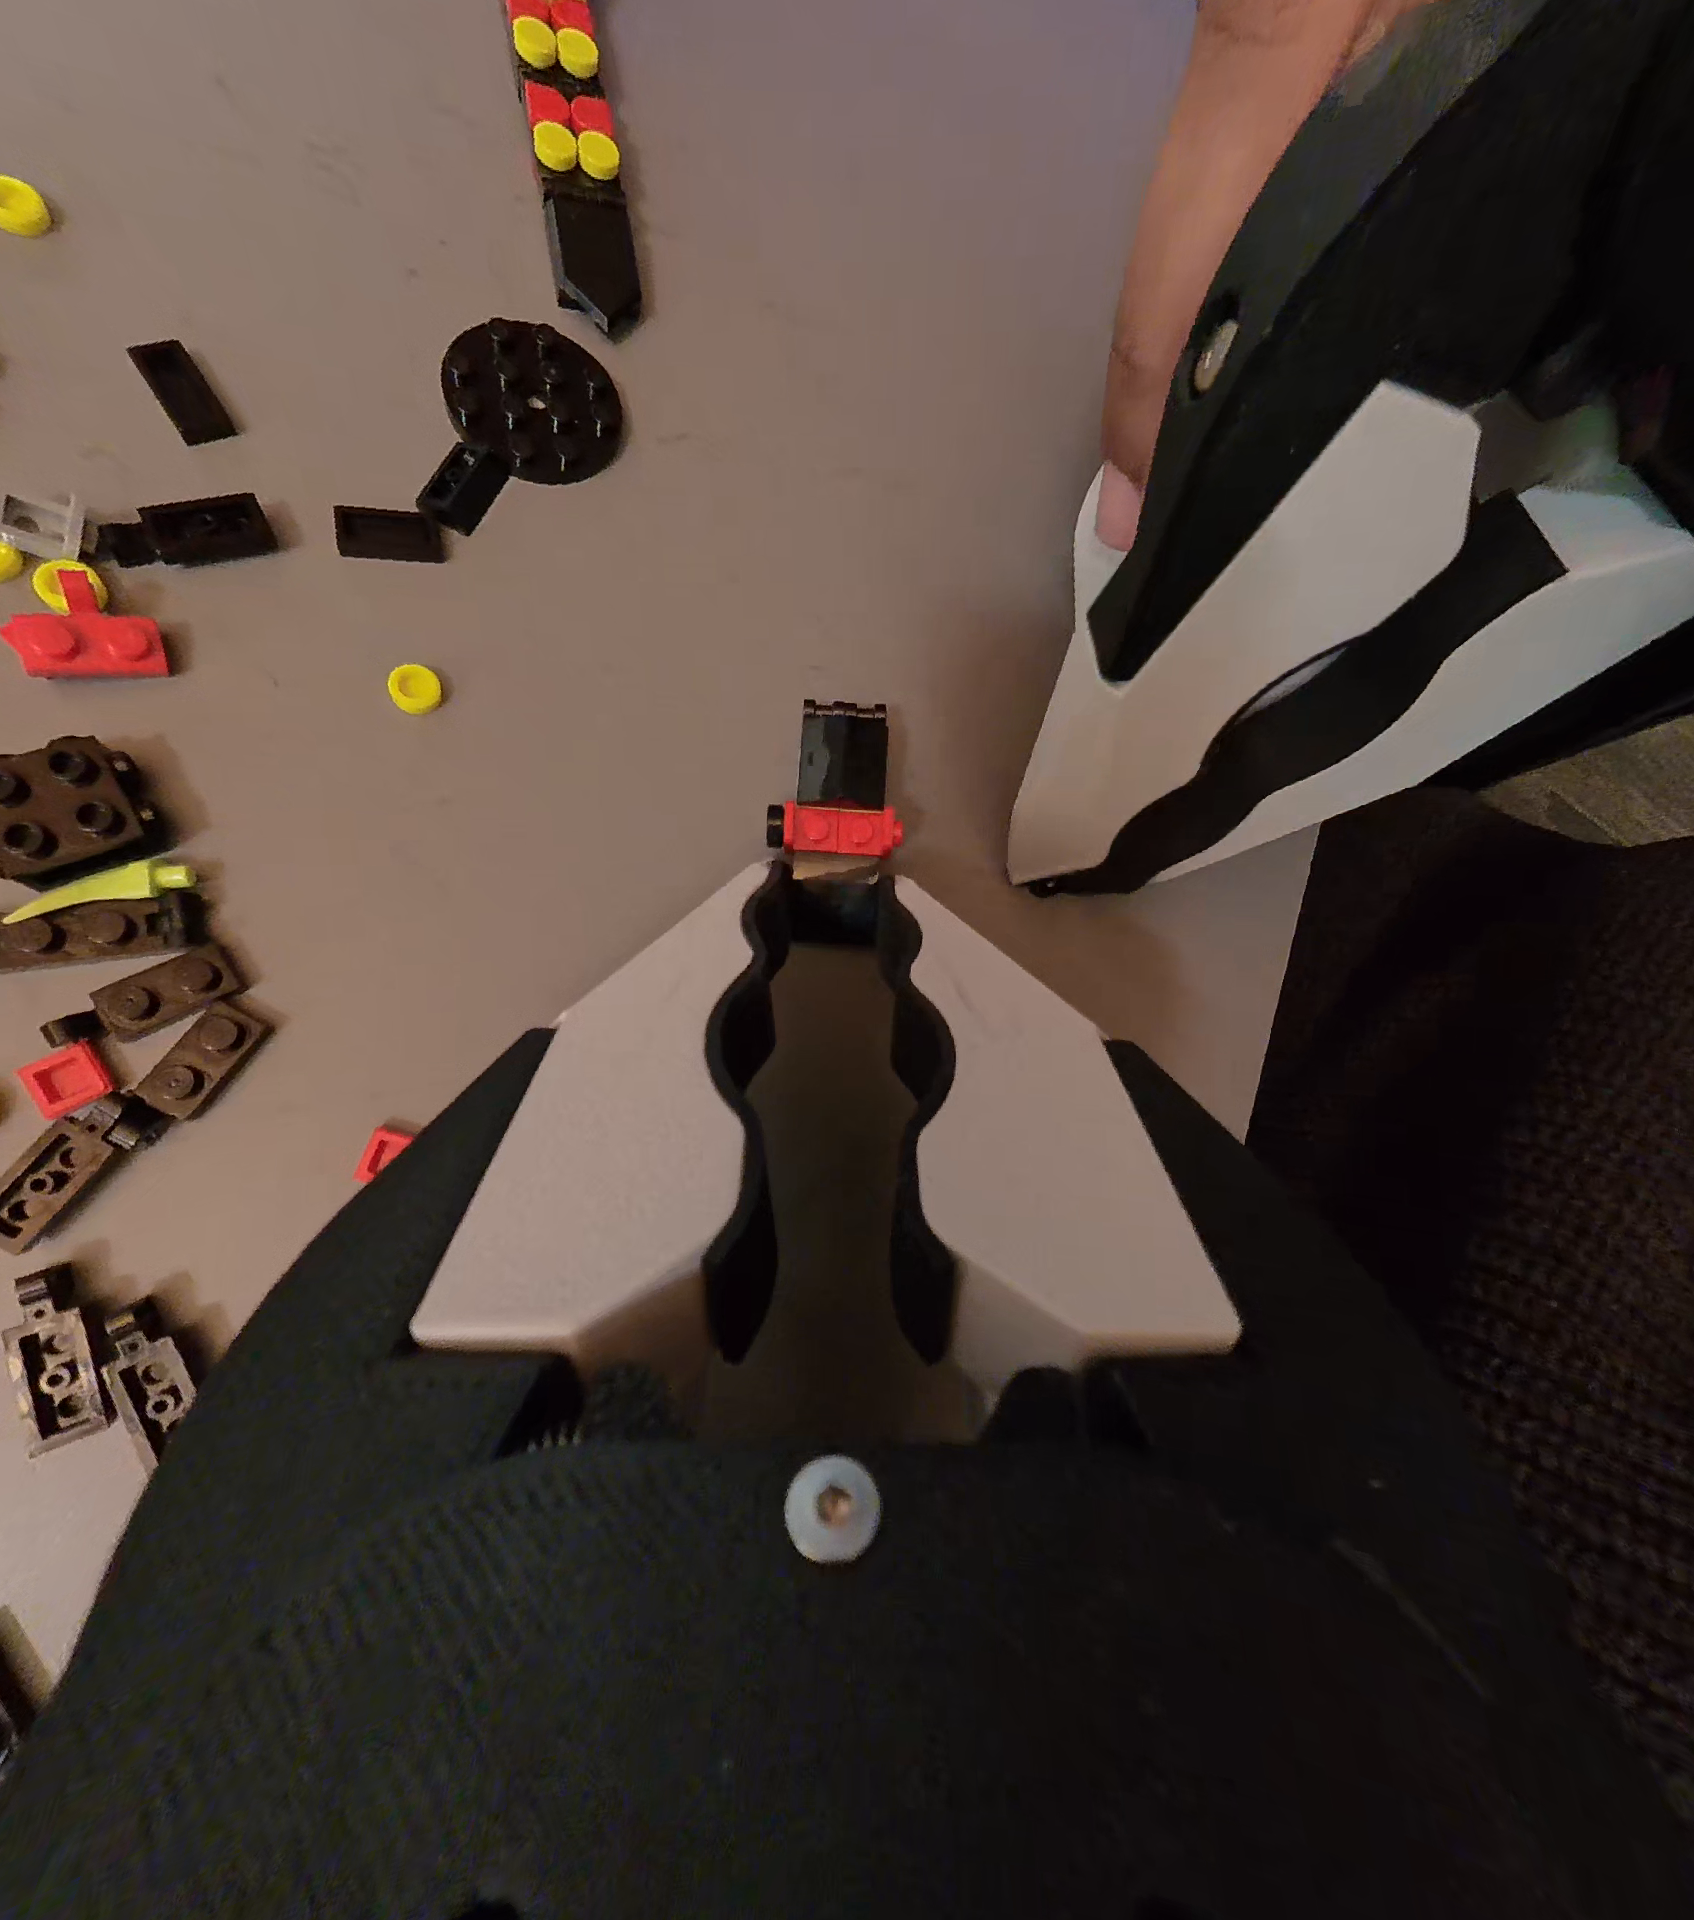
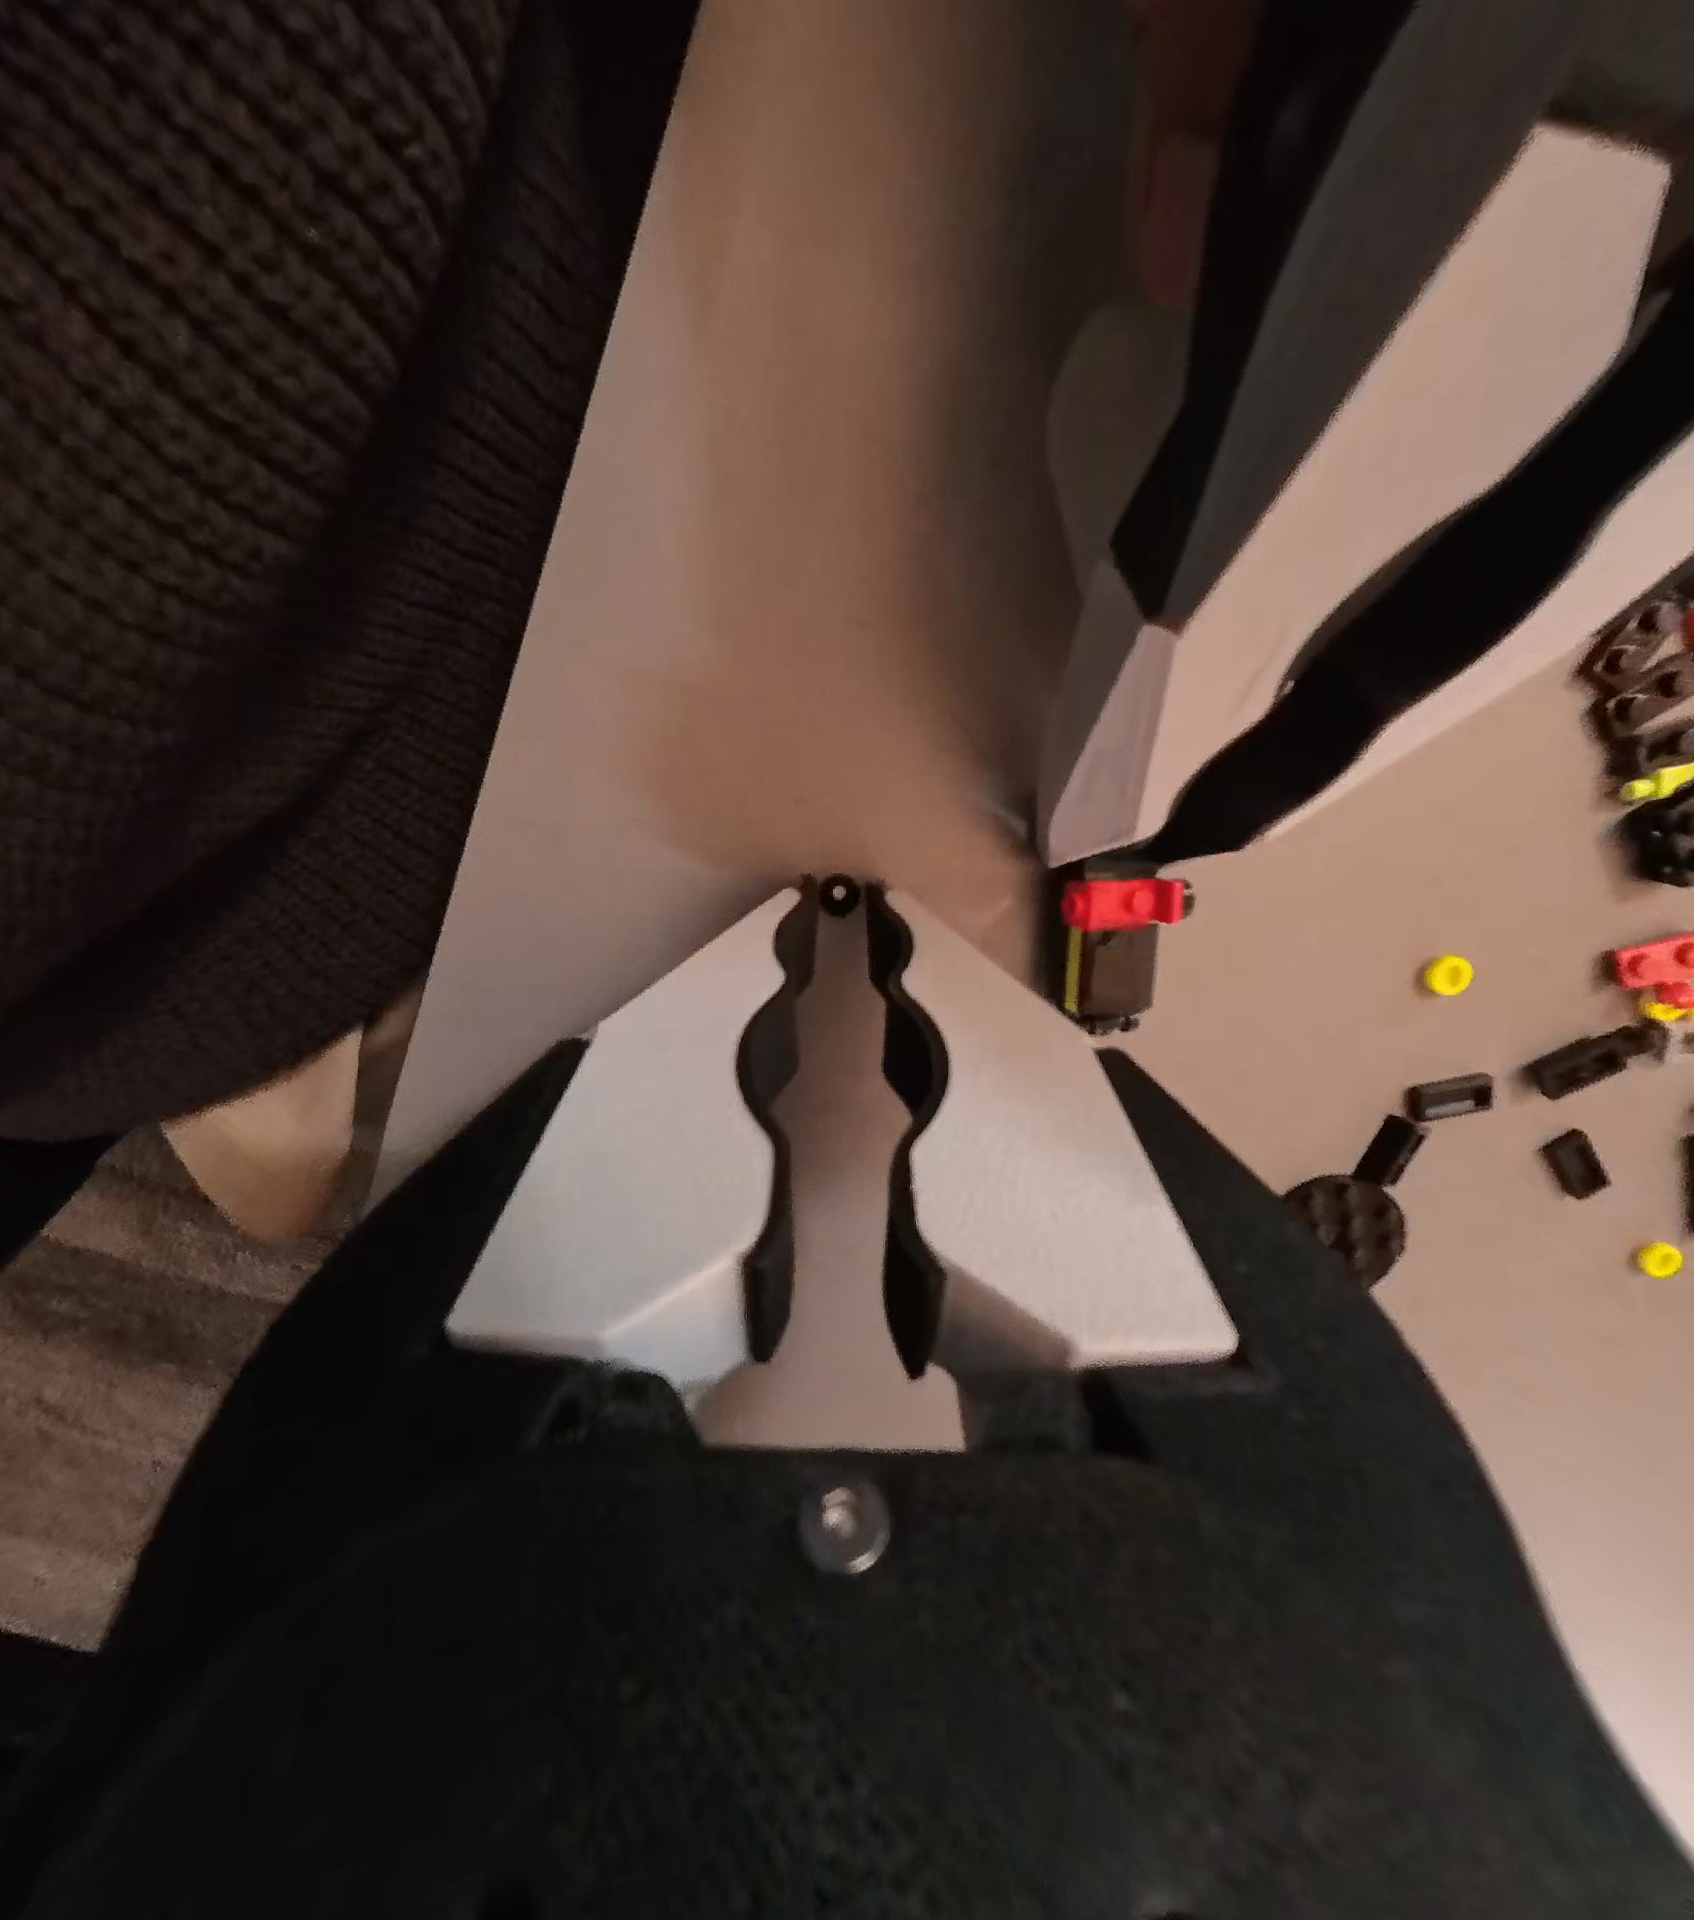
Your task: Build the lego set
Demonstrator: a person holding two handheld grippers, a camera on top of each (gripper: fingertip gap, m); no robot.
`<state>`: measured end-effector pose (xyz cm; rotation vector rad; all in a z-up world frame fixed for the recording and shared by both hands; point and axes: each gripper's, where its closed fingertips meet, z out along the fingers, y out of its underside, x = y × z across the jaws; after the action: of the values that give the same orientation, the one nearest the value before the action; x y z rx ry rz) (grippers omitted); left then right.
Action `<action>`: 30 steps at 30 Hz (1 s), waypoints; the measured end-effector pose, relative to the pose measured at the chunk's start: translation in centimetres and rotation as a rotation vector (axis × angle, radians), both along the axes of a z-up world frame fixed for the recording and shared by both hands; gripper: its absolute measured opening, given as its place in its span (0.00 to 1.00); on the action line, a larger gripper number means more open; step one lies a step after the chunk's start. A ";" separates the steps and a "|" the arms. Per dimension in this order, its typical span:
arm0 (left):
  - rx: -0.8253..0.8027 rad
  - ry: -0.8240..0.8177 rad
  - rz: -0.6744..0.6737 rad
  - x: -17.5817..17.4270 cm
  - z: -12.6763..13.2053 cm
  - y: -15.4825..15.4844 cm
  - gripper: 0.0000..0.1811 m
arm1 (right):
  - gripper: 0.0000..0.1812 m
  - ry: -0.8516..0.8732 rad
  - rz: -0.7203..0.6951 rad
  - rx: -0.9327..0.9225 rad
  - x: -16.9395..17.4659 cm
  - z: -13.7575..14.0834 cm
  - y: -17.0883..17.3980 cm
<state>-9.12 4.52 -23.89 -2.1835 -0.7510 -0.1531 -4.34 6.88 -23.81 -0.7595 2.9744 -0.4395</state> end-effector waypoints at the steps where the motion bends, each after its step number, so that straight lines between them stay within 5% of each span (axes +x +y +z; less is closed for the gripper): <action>1: -0.001 0.001 0.000 0.0 0.0 0.0 0.08 | 0.03 0.012 0.006 0.006 -0.1 0.0 0.0; 11: -0.001 0.002 0.000 0.0 0.0 0.0 0.08 | 0.03 -0.007 -0.093 -0.035 -0.2 0.0 0.0; 17: 0.083 -0.107 0.035 0.1 0.5 0.3 0.08 | 0.03 0.006 -0.362 -0.277 -1.8 2.2 -1.3; 24: 0.410 -0.466 0.201 -0.7 3.3 0.9 0.08 | 0.03 0.109 -0.831 -0.582 -4.8 5.5 -1.0; 30: 0.467 -0.316 0.257 -2.1 5.2 0.5 0.08 | 0.03 0.224 -0.955 -0.729 -5.4 7.9 -0.8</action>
<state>-11.26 5.02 -18.72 -1.6228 -1.0472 -0.4975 -9.75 6.08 -15.90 0.7695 3.1495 -1.5859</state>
